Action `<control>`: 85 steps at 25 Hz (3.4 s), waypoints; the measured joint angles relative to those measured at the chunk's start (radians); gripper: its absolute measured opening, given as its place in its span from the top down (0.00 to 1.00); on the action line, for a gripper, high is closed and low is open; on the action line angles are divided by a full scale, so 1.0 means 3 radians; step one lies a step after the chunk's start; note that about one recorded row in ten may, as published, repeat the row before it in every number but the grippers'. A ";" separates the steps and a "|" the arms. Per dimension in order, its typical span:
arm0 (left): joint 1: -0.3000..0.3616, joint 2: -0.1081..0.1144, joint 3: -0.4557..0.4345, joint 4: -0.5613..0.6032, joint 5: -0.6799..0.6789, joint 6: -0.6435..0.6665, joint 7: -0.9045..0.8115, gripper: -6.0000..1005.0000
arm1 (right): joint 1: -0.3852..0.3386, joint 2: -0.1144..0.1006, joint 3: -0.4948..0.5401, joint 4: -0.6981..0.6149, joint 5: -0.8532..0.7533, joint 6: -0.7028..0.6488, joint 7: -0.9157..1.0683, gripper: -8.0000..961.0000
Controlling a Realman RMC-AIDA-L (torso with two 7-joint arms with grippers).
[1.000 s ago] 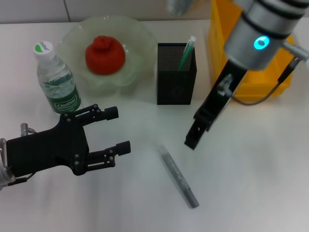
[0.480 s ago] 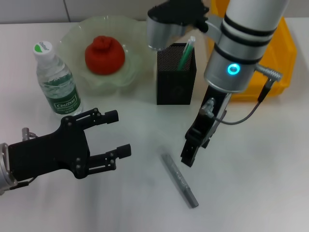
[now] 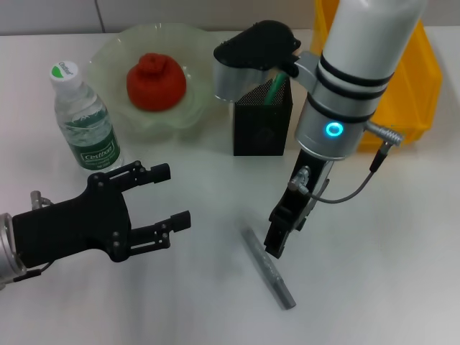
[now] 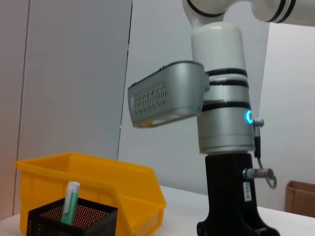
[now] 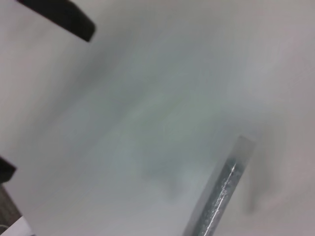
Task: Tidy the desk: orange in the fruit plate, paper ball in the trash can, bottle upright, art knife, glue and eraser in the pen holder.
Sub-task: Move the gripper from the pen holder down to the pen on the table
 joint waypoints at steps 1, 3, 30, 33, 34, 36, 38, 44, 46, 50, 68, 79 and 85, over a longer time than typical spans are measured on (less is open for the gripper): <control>0.0000 -0.0005 0.0000 -0.0001 0.0000 -0.0004 0.0016 0.22 | -0.0022 0.0000 -0.0077 0.0014 0.0059 0.0085 0.0005 0.39; -0.0001 -0.0006 0.0000 -0.0001 0.0000 -0.0005 0.0019 0.22 | -0.0032 0.0000 -0.0103 0.0020 0.0091 0.0123 0.0007 0.39; -0.0047 -0.0013 0.0005 -0.0083 -0.0001 -0.0026 0.0070 0.22 | -0.0134 0.0000 -0.0507 0.0080 0.0416 0.0521 0.0004 0.42; -0.0047 -0.0012 0.0005 -0.0083 -0.0001 -0.0026 0.0071 0.22 | -0.0136 0.0000 -0.0511 0.0084 0.0422 0.0548 0.0004 0.42; -0.0047 -0.0012 0.0005 -0.0083 0.0000 -0.0026 0.0071 0.22 | -0.0137 0.0000 -0.0521 0.0090 0.0426 0.0561 0.0004 0.44; -0.0047 -0.0013 0.0005 -0.0083 -0.0001 -0.0026 0.0072 0.22 | -0.0140 0.0000 -0.0611 0.0104 0.0492 0.0623 0.0004 0.46; -0.0046 -0.0015 0.0005 -0.0083 -0.0001 -0.0027 0.0074 0.22 | -0.0140 0.0000 -0.0653 0.0107 0.0536 0.0647 0.0004 0.49; -0.0052 -0.0018 0.0005 -0.0083 -0.0001 -0.0035 0.0076 0.22 | -0.0137 0.0000 -0.0725 0.0113 0.0580 0.0690 0.0006 0.50; -0.0054 -0.0017 0.0005 -0.0083 0.0000 -0.0035 0.0076 0.22 | -0.0139 0.0000 -0.0727 0.0119 0.0581 0.0699 0.0006 0.50; -0.0056 -0.0018 0.0005 -0.0083 0.0000 -0.0037 0.0076 0.22 | -0.0140 0.0000 -0.0746 0.0123 0.0581 0.0715 0.0006 0.50; -0.0096 -0.0023 0.0009 -0.0133 0.0000 -0.0054 0.0076 0.22 | -0.0172 0.0000 -0.0769 0.0121 0.0581 0.0759 -0.0001 0.66; -0.0096 -0.0023 0.0010 -0.0134 -0.0001 -0.0054 0.0076 0.22 | -0.0175 0.0000 -0.0769 0.0115 0.0581 0.0758 -0.0017 0.71; -0.0096 -0.0022 0.0010 -0.0134 -0.0001 -0.0053 0.0076 0.22 | -0.0174 0.0000 -0.0769 0.0106 0.0603 0.0739 -0.0016 0.73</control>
